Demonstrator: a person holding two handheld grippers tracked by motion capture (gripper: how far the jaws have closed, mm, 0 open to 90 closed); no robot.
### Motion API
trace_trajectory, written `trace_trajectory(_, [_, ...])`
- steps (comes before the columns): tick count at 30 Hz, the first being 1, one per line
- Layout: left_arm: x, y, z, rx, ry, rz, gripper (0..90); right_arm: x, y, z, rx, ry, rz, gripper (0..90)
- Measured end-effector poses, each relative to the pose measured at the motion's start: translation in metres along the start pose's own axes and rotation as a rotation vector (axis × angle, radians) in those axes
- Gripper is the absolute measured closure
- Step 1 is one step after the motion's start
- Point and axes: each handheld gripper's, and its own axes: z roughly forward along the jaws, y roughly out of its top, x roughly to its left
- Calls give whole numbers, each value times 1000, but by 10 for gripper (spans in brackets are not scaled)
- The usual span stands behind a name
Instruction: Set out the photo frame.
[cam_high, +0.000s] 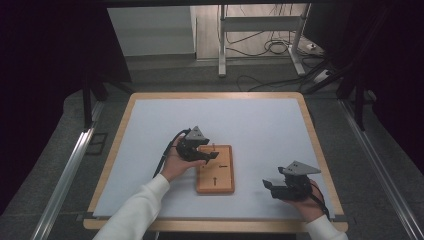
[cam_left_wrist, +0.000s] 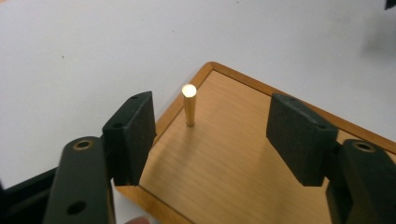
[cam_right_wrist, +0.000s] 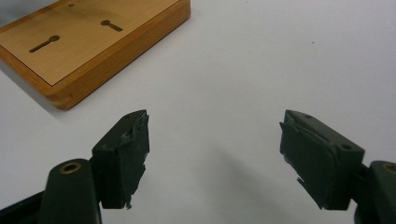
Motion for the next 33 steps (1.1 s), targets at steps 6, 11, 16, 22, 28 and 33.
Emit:
trace_trajectory(6, [7,3,12,11,-1,19,438,-1,0,0,0,-2,2,243])
trace_trajectory(11, [12,3,19,21,-11,19,526,-1,-1,0,0,-2,2,243])
trace_trajectory(16, [15,2,23,24,-21,9,648,-1,-1,0,0,-1,4,244])
trace_trajectory(22, [19,0,25,16,-45,-11,751,-1,-1,1,3,3,7,244])
trace_trajectory(28, [21,0,27,8,-66,-29,794,-1,-2,2,8,3,5,243])
trace_trajectory(33, [25,2,28,18,-106,-64,825,-1,-2,1,5,3,9,245])
